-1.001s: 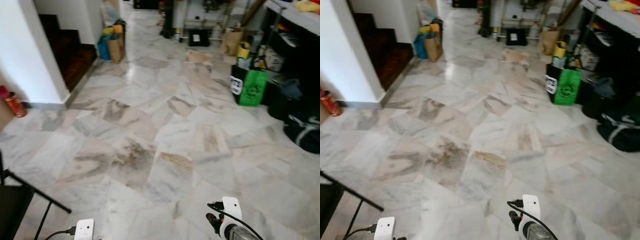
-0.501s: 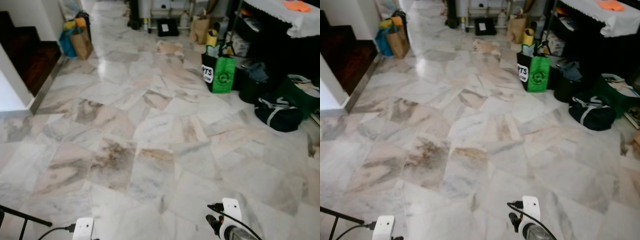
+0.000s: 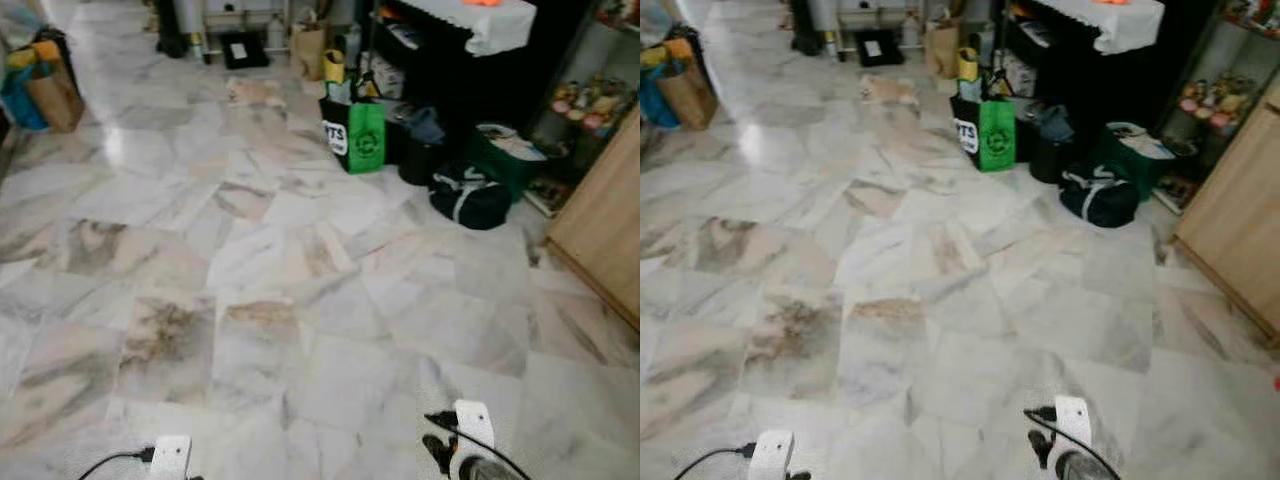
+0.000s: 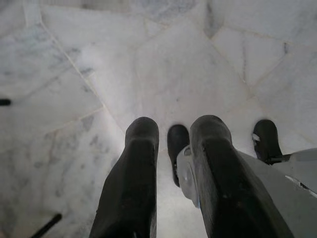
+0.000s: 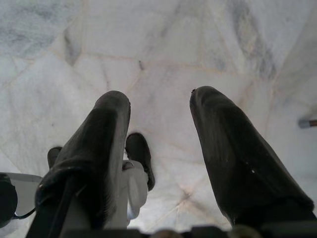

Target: Setting the table

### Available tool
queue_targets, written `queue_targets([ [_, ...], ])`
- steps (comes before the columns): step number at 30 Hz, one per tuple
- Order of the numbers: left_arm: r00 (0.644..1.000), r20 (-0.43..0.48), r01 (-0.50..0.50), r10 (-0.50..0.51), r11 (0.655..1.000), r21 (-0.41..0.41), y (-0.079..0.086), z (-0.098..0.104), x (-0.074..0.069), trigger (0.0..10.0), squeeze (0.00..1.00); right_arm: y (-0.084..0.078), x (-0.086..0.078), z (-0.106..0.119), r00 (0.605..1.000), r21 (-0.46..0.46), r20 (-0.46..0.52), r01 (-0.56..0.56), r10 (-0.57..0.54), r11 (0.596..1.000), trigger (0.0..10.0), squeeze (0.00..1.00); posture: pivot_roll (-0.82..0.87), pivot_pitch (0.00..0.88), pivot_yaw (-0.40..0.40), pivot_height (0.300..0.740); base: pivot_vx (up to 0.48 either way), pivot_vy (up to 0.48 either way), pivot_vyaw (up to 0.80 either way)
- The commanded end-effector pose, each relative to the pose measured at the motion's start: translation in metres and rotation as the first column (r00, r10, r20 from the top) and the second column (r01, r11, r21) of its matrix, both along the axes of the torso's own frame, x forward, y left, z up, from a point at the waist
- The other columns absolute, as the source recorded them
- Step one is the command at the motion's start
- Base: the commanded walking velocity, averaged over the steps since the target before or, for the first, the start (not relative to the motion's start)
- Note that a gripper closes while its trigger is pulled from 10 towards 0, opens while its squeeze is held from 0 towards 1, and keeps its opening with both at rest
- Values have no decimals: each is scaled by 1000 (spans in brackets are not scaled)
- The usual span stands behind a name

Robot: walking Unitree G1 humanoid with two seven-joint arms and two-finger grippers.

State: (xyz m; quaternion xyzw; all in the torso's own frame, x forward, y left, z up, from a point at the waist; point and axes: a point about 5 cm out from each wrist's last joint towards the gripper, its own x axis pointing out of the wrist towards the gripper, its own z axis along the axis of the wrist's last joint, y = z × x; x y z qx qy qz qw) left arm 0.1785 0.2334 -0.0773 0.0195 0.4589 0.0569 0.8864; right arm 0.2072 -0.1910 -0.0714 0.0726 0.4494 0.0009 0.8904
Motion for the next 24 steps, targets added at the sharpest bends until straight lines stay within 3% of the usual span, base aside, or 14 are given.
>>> queue_targets([
  [1,1000,-17,0,0,1000,-3,-1,-3,-5,10000,0,-5,-6,-3,1000,0,-24,17,-17,1000,10000,0,31,51,-42,740,0,0,-788],
  [6,998,-15,66,-65,998,23,-2,-2,-3,10000,0,-8,-6,-2,1000,-3,-25,19,-19,1000,10000,0,37,49,-40,740,0,-240,-788],
  [8,999,-13,48,-48,999,22,-2,-2,-3,10000,0,-8,-7,-2,1000,-3,-25,19,-19,1000,10000,0,34,50,-41,740,0,-480,-788],
  [24,999,-16,49,-49,999,2,-5,-2,-2,10000,0,-7,-7,-3,999,-4,-29,16,-17,1000,10000,0,39,55,-37,740,0,0,-786],
])
